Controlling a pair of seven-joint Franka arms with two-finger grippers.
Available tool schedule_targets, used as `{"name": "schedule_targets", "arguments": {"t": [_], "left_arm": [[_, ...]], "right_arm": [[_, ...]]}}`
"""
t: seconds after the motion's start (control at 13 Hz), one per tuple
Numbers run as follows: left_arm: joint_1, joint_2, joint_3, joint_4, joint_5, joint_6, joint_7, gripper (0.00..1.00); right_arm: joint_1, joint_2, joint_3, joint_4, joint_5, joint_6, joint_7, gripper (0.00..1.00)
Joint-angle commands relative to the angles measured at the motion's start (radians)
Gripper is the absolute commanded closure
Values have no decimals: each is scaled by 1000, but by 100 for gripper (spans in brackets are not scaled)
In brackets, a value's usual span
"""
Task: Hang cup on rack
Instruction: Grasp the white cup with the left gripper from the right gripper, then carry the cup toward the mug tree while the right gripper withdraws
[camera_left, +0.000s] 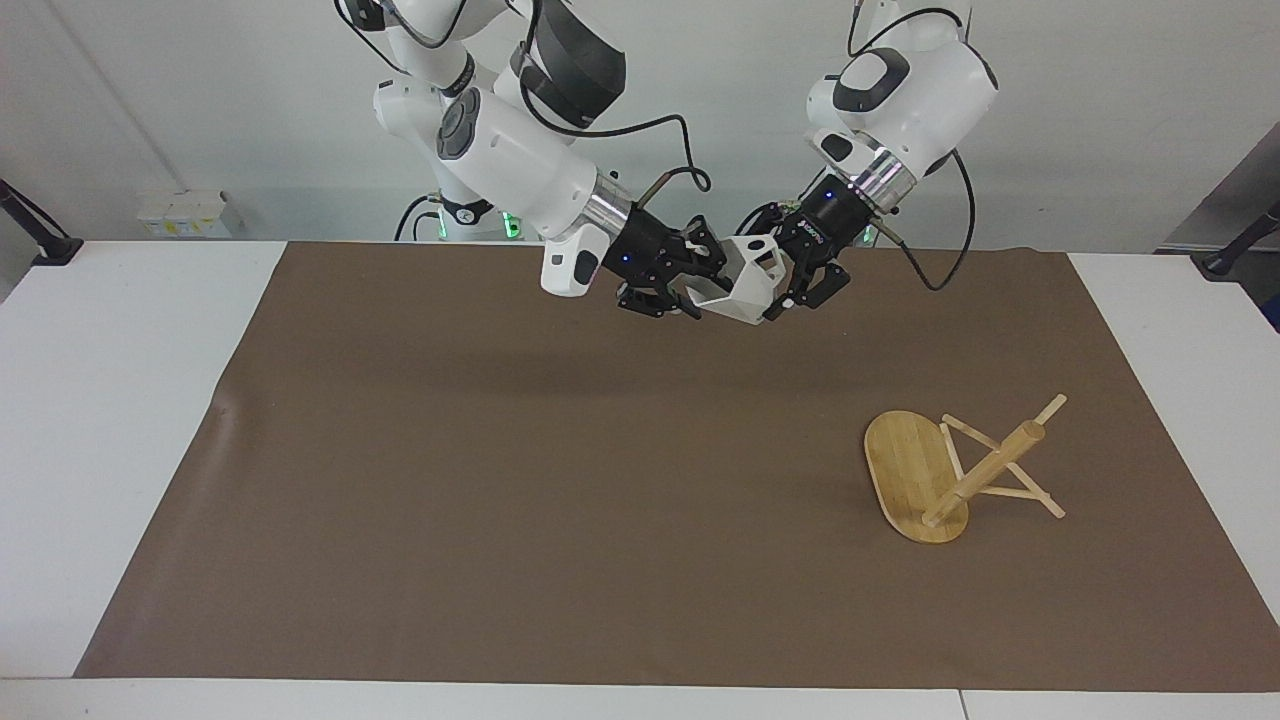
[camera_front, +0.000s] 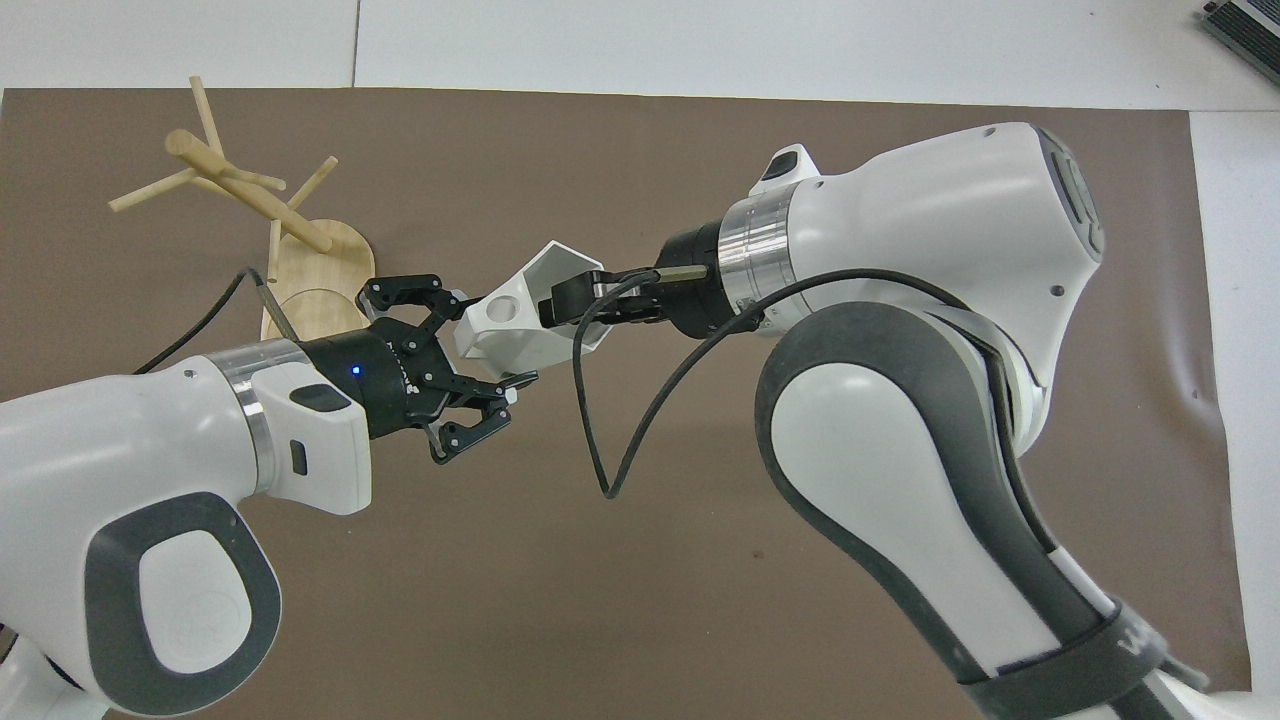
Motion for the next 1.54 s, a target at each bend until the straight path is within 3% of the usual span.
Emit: {"name": "schedule_targets", "arguments": {"t": [0.0,0.31,0.54,0.85,1.0,1.31,1.46], "left_arm": [[-24,-6,12,-1,-17,18,-9,100],[-5,-6,18,-3,-15,20,-12,100],[27,-5,20,-10,-12,29,-55,100],[76,18,20,-21,-8,83,-86,100],[97,40,20,-21,-6,118,-88,100],[130,103,20,-32,-5,211,-89,100],[130,142,20,-30,-5,280,-89,100]], "right_arm": [[-6,-5,12,-8,-12,21,30,0],[-11,-11,3,-10,-13,-11,30,0],[-12,-62,-123,-5,-32,-159,27,0],[-12,-125,-295,-3,-186,-296,13,0],[-14,-128,-342,-5,-255,-325,-1,0],[-14,-154,-370,-48,-652,-335,-22,0],[-14,-153,-437,-51,-676,-317,-27,0]]}}
